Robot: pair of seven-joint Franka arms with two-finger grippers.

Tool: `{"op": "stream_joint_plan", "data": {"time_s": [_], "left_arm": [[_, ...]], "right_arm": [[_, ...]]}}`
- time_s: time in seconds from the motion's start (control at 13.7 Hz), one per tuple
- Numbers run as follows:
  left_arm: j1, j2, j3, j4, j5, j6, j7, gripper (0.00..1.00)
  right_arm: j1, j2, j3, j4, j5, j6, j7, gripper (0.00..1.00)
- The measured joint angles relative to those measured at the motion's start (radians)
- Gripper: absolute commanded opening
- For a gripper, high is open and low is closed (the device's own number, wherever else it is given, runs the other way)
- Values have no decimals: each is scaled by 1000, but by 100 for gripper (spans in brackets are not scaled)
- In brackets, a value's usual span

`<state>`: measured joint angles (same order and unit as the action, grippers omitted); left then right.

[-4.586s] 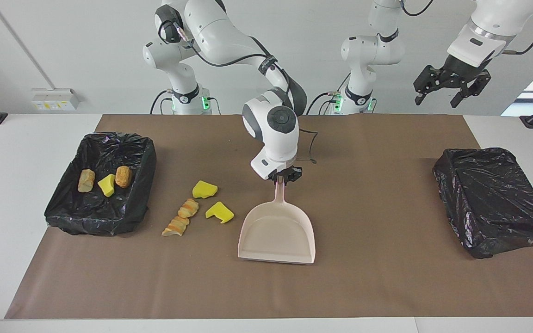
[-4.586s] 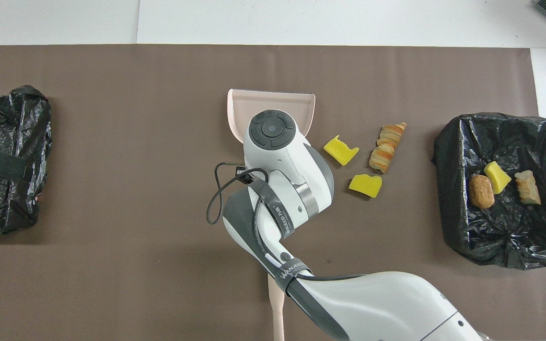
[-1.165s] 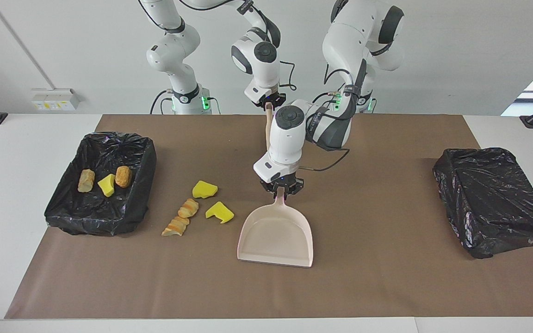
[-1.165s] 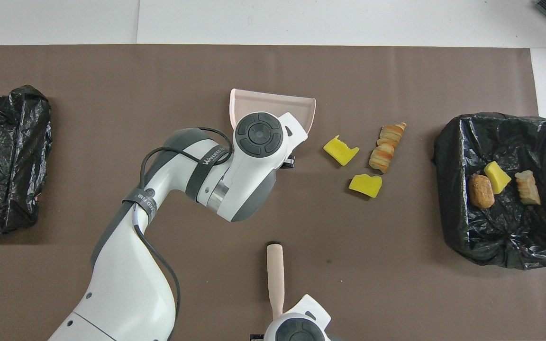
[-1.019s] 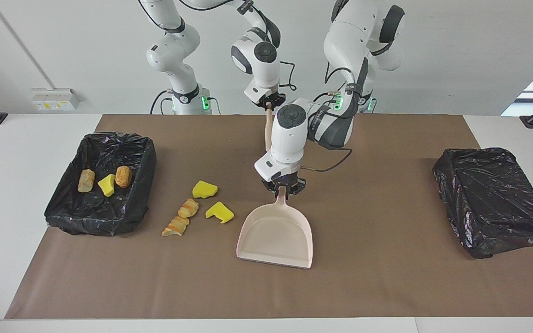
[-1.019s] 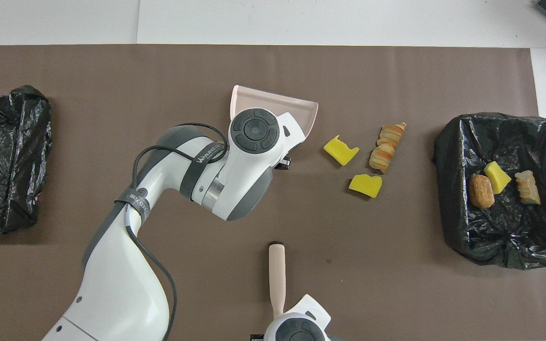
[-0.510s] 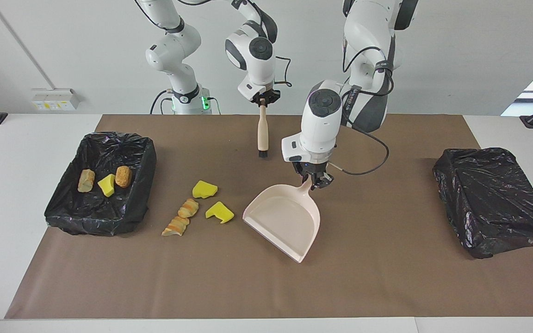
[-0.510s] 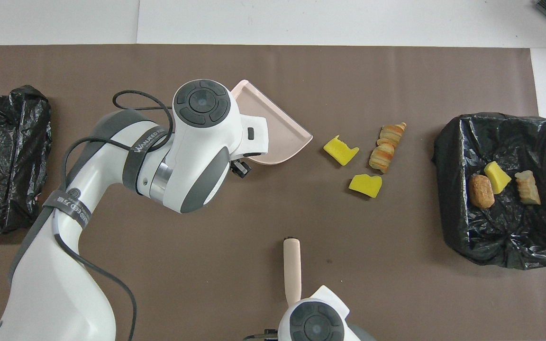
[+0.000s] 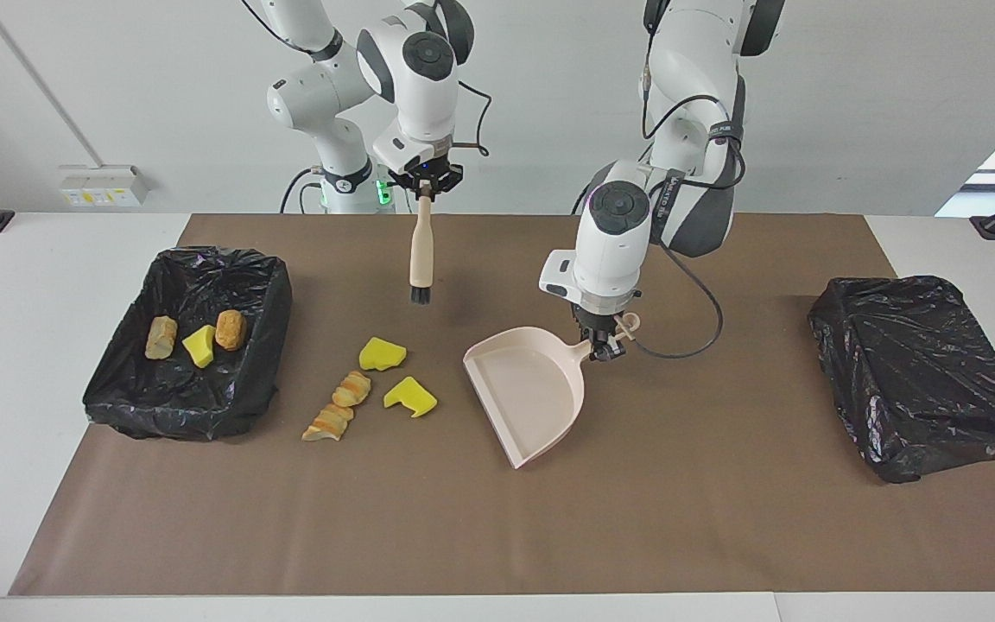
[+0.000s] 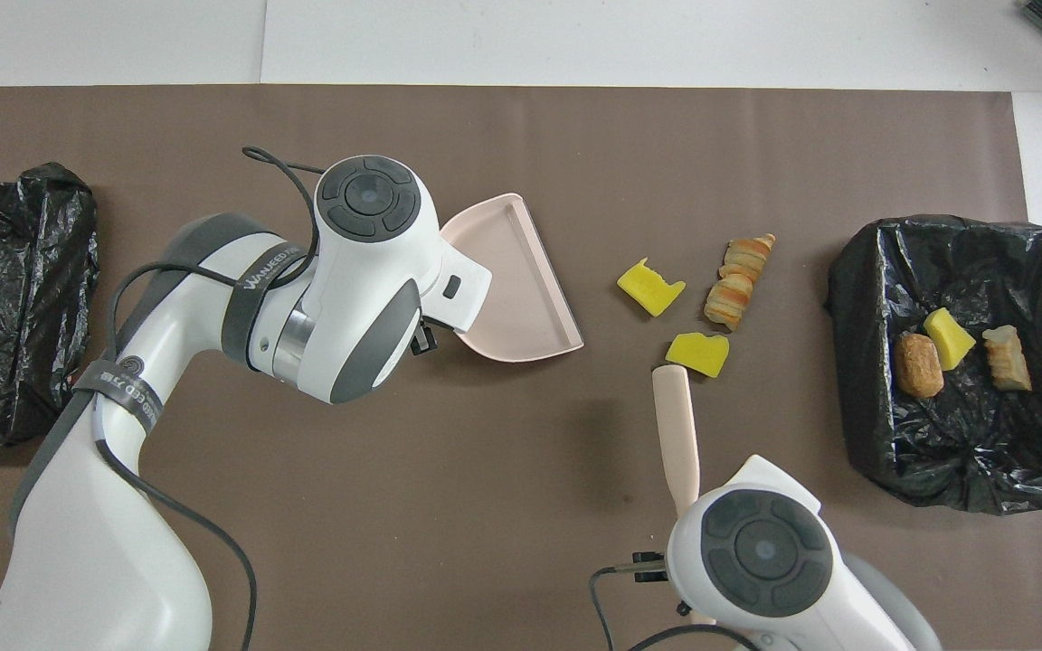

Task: Sweep and dump trash in bin
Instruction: 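Hold the dustpan with the left gripper while the right gripper grasps the brush, then sweep the remaining scraps into the dustpan with the right gripper's brush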

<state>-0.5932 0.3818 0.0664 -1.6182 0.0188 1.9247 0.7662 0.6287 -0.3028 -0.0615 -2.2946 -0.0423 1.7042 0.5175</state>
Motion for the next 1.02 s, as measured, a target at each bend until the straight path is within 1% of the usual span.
{"op": "stream_joint_plan", "data": {"time_s": [0.07, 0.22, 0.36, 0.51, 0.73, 0.87, 1.02], "left_arm": [[-2, -10, -3, -19, 3, 0, 20, 0], [-8, -26, -13, -50, 4, 0, 35, 0], [-25, -34, -17, -68, 4, 1, 36, 0], [-47, -34, -19, -78, 4, 5, 36, 0], [-56, -35, -19, -90, 5, 15, 9, 0], [-63, -35, -19, -102, 5, 18, -12, 0], [-69, -37, -18, -111, 5, 23, -27, 0]], "right_arm": [[-64, 37, 0, 31, -37, 1, -98, 0], [-199, 144, -5, 123, -134, 6, -280, 0], [-284, 260, -11, 231, -236, 9, -393, 0], [-309, 361, -11, 314, -308, 36, -422, 0], [-333, 479, -10, 397, -327, 91, -421, 0], [-369, 530, -11, 411, -332, 142, -420, 0], [-391, 553, -11, 408, -332, 151, -420, 0]]}}
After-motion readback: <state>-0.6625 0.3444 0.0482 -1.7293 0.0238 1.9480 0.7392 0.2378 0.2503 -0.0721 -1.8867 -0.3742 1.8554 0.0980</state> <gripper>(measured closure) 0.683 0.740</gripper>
